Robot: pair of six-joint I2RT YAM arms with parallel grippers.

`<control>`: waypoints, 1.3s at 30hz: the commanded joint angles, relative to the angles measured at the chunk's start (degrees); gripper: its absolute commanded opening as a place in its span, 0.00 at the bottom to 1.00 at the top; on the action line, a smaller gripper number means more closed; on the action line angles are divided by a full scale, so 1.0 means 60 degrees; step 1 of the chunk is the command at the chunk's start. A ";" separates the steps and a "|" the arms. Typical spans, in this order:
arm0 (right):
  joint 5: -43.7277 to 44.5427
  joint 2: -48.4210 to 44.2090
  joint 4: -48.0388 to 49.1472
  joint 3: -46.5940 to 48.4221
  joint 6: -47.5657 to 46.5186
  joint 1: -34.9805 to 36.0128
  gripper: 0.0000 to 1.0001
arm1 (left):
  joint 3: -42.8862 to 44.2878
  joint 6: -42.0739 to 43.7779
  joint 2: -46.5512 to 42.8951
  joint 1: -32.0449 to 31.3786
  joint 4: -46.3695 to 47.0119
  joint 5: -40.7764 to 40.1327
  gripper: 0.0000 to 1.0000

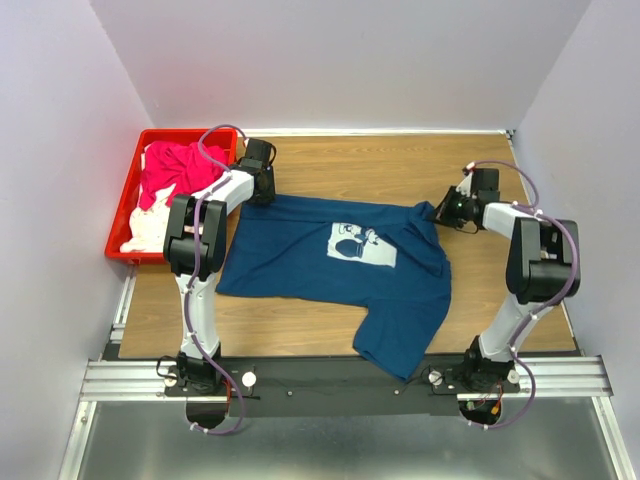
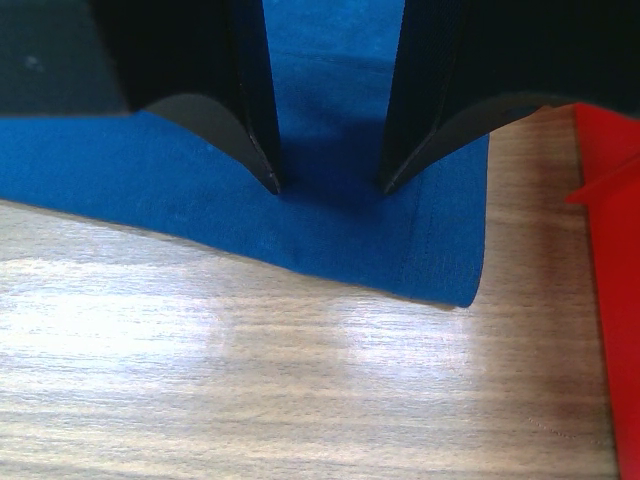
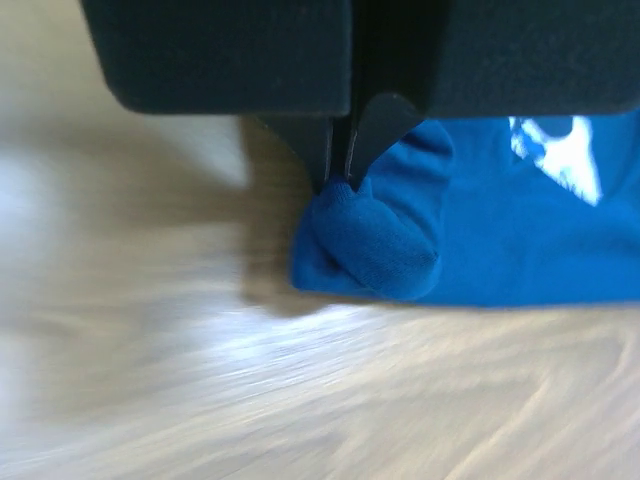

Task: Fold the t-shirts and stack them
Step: Fold the tshirt

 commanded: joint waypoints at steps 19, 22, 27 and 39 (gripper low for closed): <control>0.8649 -0.1900 -0.3569 0.0967 0.0237 -0.0079 0.41 | -0.0248 0.0097 0.0286 0.0090 -0.0462 -0.0435 0.52; 0.6586 -0.1857 -0.3189 0.0836 -0.0026 -0.0079 0.41 | -0.0234 0.0067 0.0300 0.0090 -0.0447 -0.0376 0.52; 0.3906 -0.1711 -0.2254 0.0220 0.0119 -0.0108 0.39 | -0.0248 0.0038 0.0271 0.0090 -0.0403 -0.0288 0.52; 0.2317 0.0236 -0.1372 0.0249 0.0309 -0.0942 0.32 | -0.0263 0.0023 0.0256 0.0090 -0.0389 -0.0259 0.52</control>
